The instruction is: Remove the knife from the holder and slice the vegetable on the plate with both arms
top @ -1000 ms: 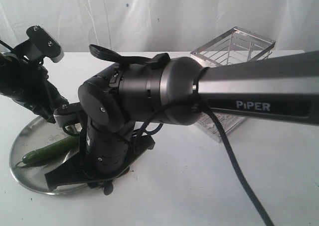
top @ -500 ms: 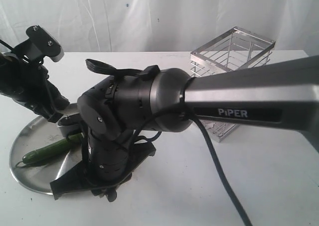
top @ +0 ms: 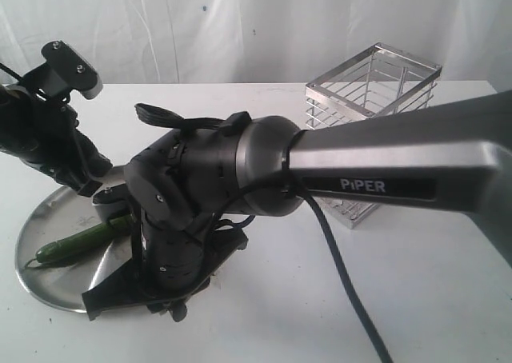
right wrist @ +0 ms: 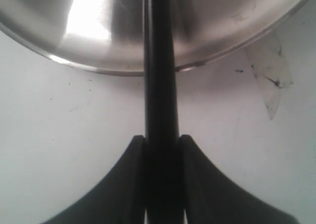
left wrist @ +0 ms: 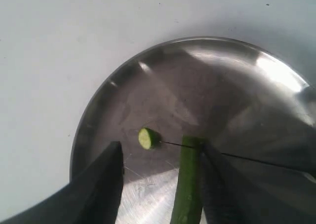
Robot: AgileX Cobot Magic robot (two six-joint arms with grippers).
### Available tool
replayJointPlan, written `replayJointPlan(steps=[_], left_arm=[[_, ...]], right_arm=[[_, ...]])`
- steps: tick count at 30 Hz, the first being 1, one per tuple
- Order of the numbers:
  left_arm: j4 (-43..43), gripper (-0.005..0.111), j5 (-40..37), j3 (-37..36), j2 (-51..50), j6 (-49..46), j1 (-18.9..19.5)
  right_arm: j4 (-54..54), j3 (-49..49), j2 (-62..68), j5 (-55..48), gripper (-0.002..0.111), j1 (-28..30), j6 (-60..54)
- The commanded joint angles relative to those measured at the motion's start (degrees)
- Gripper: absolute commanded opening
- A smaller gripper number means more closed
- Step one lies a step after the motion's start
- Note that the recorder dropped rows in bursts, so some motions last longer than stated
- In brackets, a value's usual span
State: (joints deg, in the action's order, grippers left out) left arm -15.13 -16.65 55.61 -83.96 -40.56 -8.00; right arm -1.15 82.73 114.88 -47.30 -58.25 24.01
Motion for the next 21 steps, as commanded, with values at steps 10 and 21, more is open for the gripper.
replayJointPlan(steps=[10,21], left_arm=[[-0.9,0.051,-0.8,-0.2,0.6,1.0,-0.1],[-0.9,0.051,-0.6,-0.2,0.6,1.1,-0.1]], right_arm=[[3.3,-0.2,0.3,1.3,0.0,0.1,1.8],[2.6,-0.2,0.7,1.0,0.0,0.0,1.7]])
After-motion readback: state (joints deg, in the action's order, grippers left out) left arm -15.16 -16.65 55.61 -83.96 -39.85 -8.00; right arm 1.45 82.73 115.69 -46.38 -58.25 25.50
